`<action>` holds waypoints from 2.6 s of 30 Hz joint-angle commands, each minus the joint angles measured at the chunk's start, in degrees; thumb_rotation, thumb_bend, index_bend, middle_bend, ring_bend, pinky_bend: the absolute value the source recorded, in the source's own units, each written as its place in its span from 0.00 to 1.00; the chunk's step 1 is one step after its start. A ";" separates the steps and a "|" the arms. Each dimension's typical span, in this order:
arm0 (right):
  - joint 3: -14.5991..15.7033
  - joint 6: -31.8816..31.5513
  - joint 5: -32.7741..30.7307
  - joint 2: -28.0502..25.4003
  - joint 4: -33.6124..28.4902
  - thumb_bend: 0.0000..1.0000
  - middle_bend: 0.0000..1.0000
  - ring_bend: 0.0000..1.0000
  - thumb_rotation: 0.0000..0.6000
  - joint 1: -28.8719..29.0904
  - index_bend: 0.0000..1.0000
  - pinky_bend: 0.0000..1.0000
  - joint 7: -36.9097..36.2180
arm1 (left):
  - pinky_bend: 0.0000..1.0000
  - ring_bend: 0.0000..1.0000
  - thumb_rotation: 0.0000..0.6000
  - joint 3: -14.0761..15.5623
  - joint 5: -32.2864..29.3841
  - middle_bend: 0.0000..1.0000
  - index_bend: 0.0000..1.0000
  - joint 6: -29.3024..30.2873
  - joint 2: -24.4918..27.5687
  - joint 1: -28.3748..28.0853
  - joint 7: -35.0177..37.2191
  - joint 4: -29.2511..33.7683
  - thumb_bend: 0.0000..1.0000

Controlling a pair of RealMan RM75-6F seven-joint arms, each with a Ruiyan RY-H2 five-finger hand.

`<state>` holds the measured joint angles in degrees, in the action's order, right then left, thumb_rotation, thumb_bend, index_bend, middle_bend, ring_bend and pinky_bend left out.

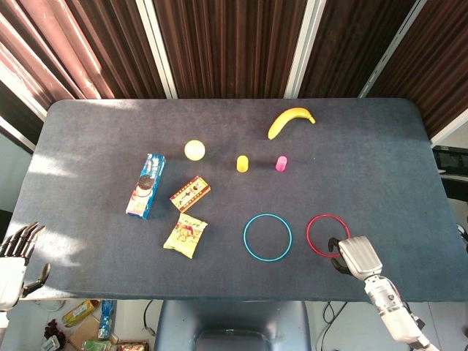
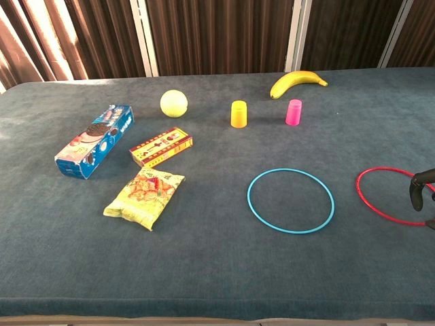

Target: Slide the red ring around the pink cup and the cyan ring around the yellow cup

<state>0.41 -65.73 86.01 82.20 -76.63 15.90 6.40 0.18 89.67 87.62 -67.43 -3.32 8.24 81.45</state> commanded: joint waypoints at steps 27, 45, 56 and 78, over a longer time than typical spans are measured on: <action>0.61 1.70 -1.48 1.98 4.34 0.43 0.96 1.00 1.00 0.80 0.66 1.00 -1.42 | 0.13 0.00 1.00 -0.18 -0.13 0.00 0.00 -0.57 0.28 -0.32 0.19 0.35 0.43; 0.90 1.90 -1.79 1.79 4.85 0.54 0.96 1.00 1.00 0.92 0.72 1.00 -1.86 | 0.12 0.00 1.00 -0.07 0.04 0.00 0.00 -0.66 0.40 -0.41 -0.27 0.70 0.44; 0.31 -1.39 0.22 1.76 4.97 0.67 0.97 1.00 1.00 0.95 0.92 1.00 -4.19 | 0.12 0.00 1.00 -0.03 0.15 0.00 0.00 -0.55 0.37 -0.39 -0.24 0.65 0.43; -12.60 0.96 -1.44 6.28 7.47 0.68 0.97 1.00 1.00 14.63 0.94 1.00 -2.05 | 0.13 0.00 1.00 -0.06 0.09 0.00 0.00 -0.55 0.05 -0.41 -0.16 0.26 0.44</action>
<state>-10.45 -66.99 86.10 86.18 -72.16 28.45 4.91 0.13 89.77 87.07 -67.38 -3.73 8.09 81.71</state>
